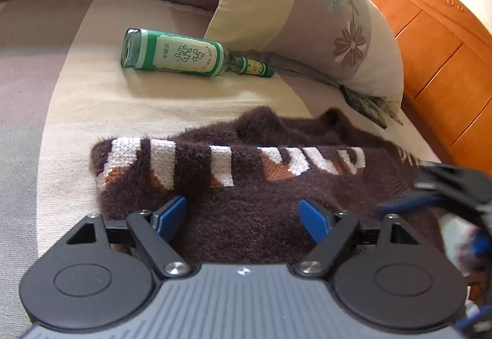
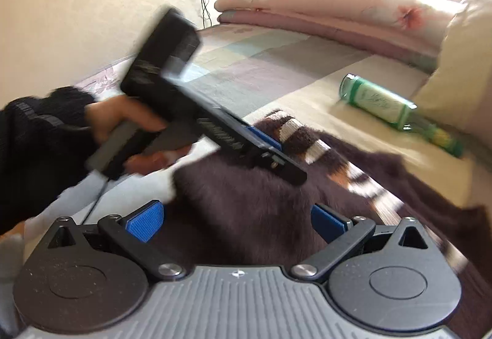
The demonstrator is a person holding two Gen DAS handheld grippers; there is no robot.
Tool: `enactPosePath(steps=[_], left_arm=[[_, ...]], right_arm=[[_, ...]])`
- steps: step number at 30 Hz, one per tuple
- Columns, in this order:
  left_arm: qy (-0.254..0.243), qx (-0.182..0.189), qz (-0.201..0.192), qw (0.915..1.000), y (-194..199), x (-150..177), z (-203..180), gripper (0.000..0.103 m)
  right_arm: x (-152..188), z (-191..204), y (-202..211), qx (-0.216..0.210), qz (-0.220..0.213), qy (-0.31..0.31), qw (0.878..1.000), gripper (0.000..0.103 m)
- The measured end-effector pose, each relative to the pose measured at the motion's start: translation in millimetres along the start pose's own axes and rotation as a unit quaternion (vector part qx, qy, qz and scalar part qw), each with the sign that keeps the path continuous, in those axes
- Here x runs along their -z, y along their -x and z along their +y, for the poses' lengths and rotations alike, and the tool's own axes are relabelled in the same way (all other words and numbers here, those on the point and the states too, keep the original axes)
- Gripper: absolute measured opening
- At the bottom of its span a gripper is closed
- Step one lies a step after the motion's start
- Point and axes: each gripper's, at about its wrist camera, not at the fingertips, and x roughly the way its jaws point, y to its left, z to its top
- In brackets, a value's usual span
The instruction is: Fold clothes
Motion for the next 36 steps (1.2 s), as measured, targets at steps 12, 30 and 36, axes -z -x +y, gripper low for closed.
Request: enactPosePath(steps=[12,30,36], left_arm=[[-0.024,0.012,-0.008,0.9996,0,5,3,0.081],[-0.086,0.046,0.015,0.9951,30,48,-16,0.082],[-0.081,0.031,-0.011,0.9961,40,30,-24,0.082]], right_arm=[[68,-53,41,0.081,0.04,-0.065,0.994,0.103],[47,-116,33,0.11,-0.066,-0.239,0.962,0.103],[41,-89,55,0.202,-0.046,-0.203,0.957,0.103]])
